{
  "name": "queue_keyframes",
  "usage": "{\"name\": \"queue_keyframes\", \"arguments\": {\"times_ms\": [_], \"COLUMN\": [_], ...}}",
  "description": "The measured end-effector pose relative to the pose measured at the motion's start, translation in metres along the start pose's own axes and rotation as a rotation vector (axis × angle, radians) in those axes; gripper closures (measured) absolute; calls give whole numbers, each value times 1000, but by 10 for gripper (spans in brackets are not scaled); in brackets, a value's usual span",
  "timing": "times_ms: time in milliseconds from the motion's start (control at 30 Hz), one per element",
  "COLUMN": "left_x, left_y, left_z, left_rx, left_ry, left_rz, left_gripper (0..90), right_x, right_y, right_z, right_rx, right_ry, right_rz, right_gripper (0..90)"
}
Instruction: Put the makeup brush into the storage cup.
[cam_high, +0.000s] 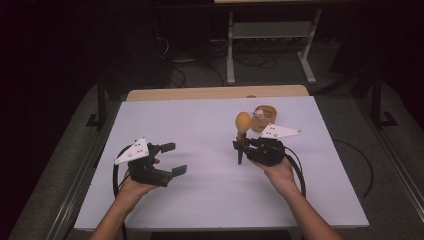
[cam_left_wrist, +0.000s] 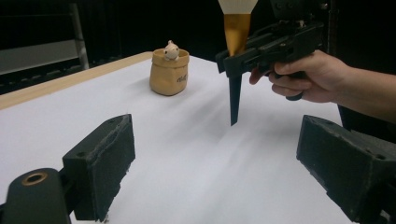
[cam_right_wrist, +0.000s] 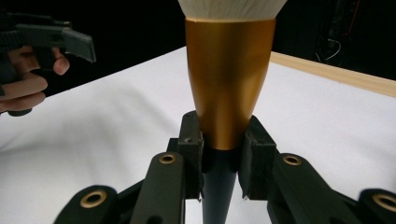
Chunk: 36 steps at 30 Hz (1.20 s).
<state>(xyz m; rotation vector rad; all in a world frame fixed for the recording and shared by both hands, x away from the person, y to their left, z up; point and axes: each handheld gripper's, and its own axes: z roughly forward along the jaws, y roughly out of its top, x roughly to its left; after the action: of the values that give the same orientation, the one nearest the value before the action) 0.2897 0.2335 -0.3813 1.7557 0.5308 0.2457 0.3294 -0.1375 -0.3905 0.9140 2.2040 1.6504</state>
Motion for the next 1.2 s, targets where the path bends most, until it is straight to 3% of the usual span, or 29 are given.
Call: {"name": "queue_keyframes", "arguments": {"times_ms": [600,767,900,1200], "left_x": [-6,-4,-3,-4], "left_y": [-24,-31,-35,-33], "left_z": [-24,-24,-21,-21], "left_rx": [4,-8,16,11], "left_ry": [34,42,43,34], "left_rz": [-34,-50,-29,-13], "left_gripper": [110,110,111,117], "right_x": [-8,-13,-18,-28], "right_y": [1,3,3,8], "right_z": [-9,-13,-16,-22], "right_rx": [-9,-13,-8,10], "right_ry": [-42,-65,-83,-121], "right_rz": [10,17,25,28], "right_gripper": [726,726,725,726]}}
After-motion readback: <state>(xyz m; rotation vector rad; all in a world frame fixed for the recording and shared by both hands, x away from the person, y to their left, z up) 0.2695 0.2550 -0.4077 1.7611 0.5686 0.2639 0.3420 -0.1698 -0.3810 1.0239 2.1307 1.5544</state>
